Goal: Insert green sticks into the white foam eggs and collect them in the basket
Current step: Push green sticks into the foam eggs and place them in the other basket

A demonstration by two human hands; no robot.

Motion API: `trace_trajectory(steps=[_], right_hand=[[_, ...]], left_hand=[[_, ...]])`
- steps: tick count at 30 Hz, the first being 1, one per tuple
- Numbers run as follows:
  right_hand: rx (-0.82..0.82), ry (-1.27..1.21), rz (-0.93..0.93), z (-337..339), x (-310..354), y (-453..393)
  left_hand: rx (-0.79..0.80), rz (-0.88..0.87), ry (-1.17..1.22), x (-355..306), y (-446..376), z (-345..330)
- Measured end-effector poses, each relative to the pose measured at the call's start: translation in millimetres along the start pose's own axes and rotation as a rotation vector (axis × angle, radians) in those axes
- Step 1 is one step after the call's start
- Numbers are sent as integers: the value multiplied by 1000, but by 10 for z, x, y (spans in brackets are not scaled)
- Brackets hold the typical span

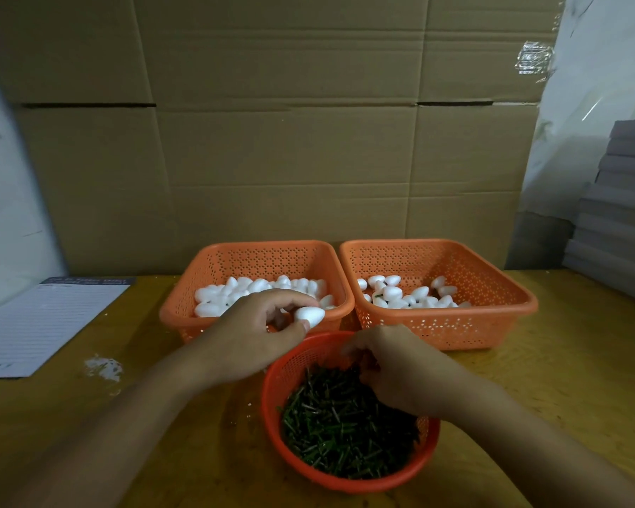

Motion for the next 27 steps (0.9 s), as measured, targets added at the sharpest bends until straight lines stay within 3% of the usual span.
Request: trace_trajectory(steps=[16,27], right_hand=[[-103,-92,51,-19,182,-4],[-32,-73,45,-91,152,11]], left_hand=[[-63,-15,-1,-43,10,20],[-45,-41,-4,-66,8,22]])
Point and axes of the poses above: each hand's wrist, its own y-axis away from the middle knuckle, its own z-axis out of the back of the hand, x = y × z, the point moved 4 cm from there along -y, towards the middle knuckle, and after that the axes turned 2 degrees about z, right-handed, at the moved point
